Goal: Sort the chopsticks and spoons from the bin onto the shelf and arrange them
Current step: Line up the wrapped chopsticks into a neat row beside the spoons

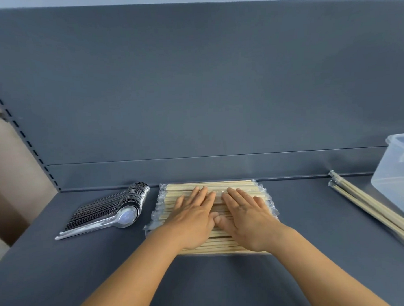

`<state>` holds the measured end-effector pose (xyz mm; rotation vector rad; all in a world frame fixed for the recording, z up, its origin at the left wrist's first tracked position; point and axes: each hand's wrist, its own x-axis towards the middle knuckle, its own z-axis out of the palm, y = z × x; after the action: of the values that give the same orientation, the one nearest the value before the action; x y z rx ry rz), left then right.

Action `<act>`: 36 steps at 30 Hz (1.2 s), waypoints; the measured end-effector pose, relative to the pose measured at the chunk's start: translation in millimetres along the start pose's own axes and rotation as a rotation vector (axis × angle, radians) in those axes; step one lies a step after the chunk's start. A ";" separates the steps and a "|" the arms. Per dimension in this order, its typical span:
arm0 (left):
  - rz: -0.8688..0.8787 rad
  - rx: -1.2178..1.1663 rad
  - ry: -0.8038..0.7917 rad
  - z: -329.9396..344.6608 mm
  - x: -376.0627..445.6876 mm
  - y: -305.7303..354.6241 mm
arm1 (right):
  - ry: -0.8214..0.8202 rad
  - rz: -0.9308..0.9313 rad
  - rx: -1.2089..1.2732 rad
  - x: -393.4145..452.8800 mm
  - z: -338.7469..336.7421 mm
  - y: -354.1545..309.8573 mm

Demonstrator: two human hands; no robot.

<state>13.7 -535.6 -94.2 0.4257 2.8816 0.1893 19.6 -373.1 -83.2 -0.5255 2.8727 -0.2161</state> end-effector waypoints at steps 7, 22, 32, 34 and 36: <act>-0.025 -0.017 -0.010 -0.4 6.6 3.7 | -0.019 0.047 0.054 10.9 -2.0 4.1; -0.004 -0.010 -0.019 4.4 -0.1 6.5 | -0.039 0.047 0.041 3.1 6.0 4.3; -0.007 0.019 0.109 -5.9 -7.3 31.7 | 0.151 0.000 0.107 -6.8 5.9 17.3; 0.022 0.028 0.176 -7.7 -6.9 47.9 | 0.206 -0.007 0.100 -14.9 1.1 26.7; 0.068 0.028 0.258 -9.0 -4.6 68.6 | 0.245 -0.004 0.090 -23.9 -4.9 39.9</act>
<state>34.5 -472.7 -73.8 0.5417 3.1274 0.2306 27.0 -327.0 -81.4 -0.5206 3.0789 -0.4363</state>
